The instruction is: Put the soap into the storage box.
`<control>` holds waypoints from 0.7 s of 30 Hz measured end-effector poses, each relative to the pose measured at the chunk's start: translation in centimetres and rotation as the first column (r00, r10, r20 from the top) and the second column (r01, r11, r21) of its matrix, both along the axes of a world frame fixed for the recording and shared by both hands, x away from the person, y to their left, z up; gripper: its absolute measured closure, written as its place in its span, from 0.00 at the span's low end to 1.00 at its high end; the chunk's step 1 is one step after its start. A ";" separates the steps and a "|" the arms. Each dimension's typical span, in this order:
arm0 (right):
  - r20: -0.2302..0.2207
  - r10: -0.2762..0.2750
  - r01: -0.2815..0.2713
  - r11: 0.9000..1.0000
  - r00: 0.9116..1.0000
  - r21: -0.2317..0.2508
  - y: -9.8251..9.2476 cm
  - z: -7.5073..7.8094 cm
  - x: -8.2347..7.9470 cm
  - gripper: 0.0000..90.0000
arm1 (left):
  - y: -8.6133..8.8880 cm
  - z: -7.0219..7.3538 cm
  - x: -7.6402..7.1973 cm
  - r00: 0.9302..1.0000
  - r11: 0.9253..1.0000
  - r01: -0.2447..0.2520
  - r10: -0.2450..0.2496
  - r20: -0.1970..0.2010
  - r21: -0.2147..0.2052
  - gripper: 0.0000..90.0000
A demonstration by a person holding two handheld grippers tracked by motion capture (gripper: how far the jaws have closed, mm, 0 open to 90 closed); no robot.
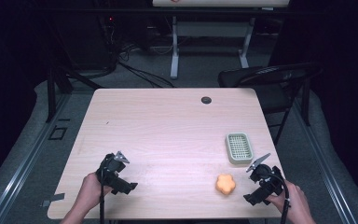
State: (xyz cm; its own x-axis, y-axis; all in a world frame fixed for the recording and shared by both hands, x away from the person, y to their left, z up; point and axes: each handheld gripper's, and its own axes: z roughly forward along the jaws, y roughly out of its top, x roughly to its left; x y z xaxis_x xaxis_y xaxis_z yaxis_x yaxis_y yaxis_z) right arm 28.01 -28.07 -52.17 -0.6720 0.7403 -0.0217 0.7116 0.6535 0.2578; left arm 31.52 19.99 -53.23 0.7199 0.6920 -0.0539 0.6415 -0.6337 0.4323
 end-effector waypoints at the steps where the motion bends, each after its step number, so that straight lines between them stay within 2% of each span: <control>1: -0.005 -0.001 0.001 1.000 1.000 0.003 0.0 -0.1 0.0 0.00 | 0.0 0.0 0.0 1.000 1.000 0.001 -0.001 0.000 0.001 0.04; 4: 0.000 -0.005 0.005 1.000 1.000 0.015 0.1 -0.2 0.0 0.00 | 0.0 -0.1 0.0 1.000 1.000 0.003 -0.003 -0.002 0.002 0.04; 6: -0.005 0.013 -0.013 1.000 1.000 -0.006 0.2 0.0 0.0 0.00 | 0.0 0.0 0.0 1.000 1.000 0.002 -0.002 0.001 0.001 0.04; 7: -0.004 0.011 -0.011 1.000 1.000 0.006 0.3 0.0 0.0 0.00 | 0.0 0.0 0.0 1.000 1.000 -0.001 0.001 0.000 -0.001 0.04; 9: -0.006 0.023 -0.023 1.000 1.000 -0.006 0.4 0.1 0.0 0.00 | 0.0 0.0 -0.1 1.000 1.000 0.000 0.000 0.002 0.002 0.04; 11: -0.002 0.021 -0.021 1.000 1.000 0.009 0.5 0.0 0.0 0.00 | 0.0 0.0 -0.2 1.000 1.000 0.000 0.000 0.005 0.003 0.04; 12: 0.000 0.036 -0.036 0.999 0.999 -0.009 0.6 0.3 0.0 0.00 | 0.1 0.0 -0.2 1.000 1.000 -0.001 0.001 0.005 0.002 0.04; 14: 0.021 0.045 -0.045 0.999 0.999 0.004 0.9 0.5 0.0 0.00 | 0.1 0.1 -0.1 1.000 1.000 -0.001 0.001 0.002 -0.001 0.04; 21: 0.028 0.054 -0.055 0.998 0.998 0.028 1.2 0.8 0.2 0.00 | 0.0 0.0 0.0 1.000 1.000 0.004 -0.004 -0.001 -0.002 0.04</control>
State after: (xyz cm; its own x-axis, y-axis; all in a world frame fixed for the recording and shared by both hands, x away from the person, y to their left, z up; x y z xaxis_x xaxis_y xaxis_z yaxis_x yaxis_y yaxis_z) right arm 28.22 -26.84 -51.34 -0.7108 0.7031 -0.0200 0.6676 0.6834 0.2955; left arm 31.51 19.98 -53.27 0.7223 0.6893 -0.0560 0.6396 -0.6350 0.4332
